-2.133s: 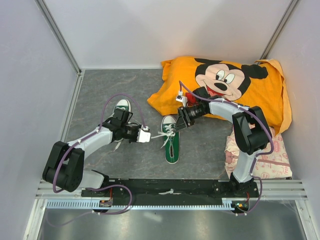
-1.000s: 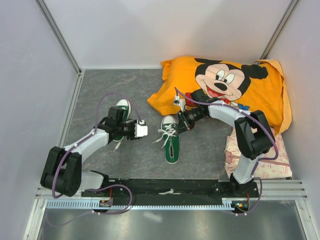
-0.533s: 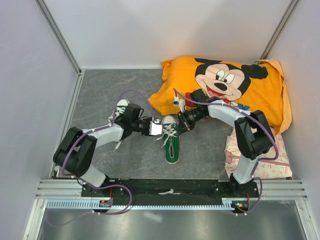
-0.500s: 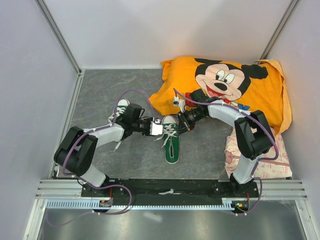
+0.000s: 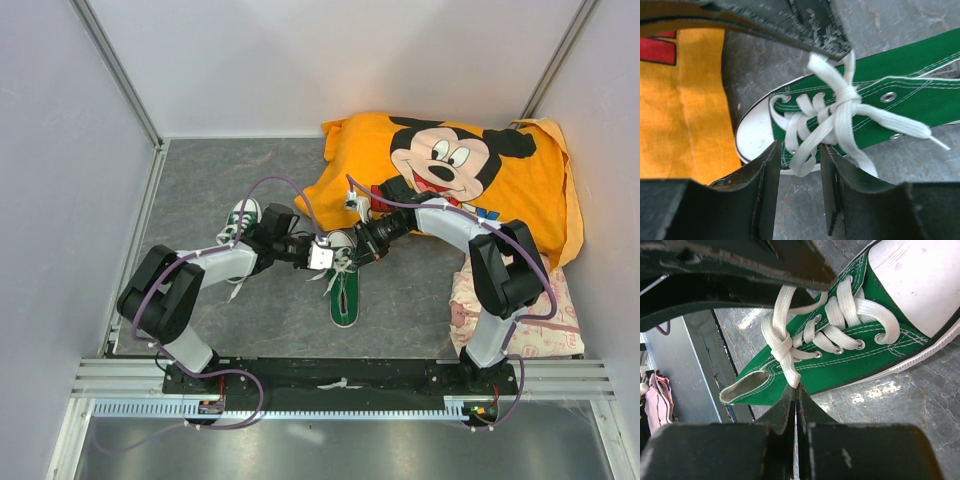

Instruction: Tie the shoes

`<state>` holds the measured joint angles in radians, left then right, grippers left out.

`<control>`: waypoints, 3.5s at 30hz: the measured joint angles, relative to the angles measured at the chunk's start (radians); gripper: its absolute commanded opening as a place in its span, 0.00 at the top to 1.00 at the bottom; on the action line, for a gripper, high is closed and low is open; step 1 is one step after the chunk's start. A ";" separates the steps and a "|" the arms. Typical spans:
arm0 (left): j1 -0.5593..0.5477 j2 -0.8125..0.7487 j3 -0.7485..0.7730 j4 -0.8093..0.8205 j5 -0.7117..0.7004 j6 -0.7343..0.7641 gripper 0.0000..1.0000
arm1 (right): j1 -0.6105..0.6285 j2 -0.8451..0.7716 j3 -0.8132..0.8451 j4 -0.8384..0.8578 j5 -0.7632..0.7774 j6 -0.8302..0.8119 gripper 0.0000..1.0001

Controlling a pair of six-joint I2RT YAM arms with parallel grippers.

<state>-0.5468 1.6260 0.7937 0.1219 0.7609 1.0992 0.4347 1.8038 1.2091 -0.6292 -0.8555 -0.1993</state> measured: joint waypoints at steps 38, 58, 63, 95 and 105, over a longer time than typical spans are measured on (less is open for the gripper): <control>-0.022 0.009 0.048 -0.113 -0.029 0.045 0.98 | 0.000 0.050 0.058 -0.133 0.047 -0.121 1.00; 0.013 -0.009 -0.003 -0.087 -0.053 0.047 0.98 | 0.002 0.079 0.092 -0.238 0.103 -0.247 1.00; 0.029 -0.012 -0.014 -0.087 -0.053 0.048 0.98 | 0.002 0.079 0.092 -0.246 0.108 -0.252 1.00; 0.018 -0.018 -0.014 -0.098 -0.054 0.069 0.68 | 0.003 0.079 0.089 -0.245 0.087 -0.239 0.89; 0.037 -0.191 -0.023 -0.179 -0.086 0.000 0.40 | 0.008 0.072 0.116 -0.250 0.069 -0.219 0.85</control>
<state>-0.5098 1.4349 0.7712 -0.0570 0.6750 1.0996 0.4431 1.8759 1.3247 -0.8791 -0.7860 -0.4187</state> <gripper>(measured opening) 0.592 0.205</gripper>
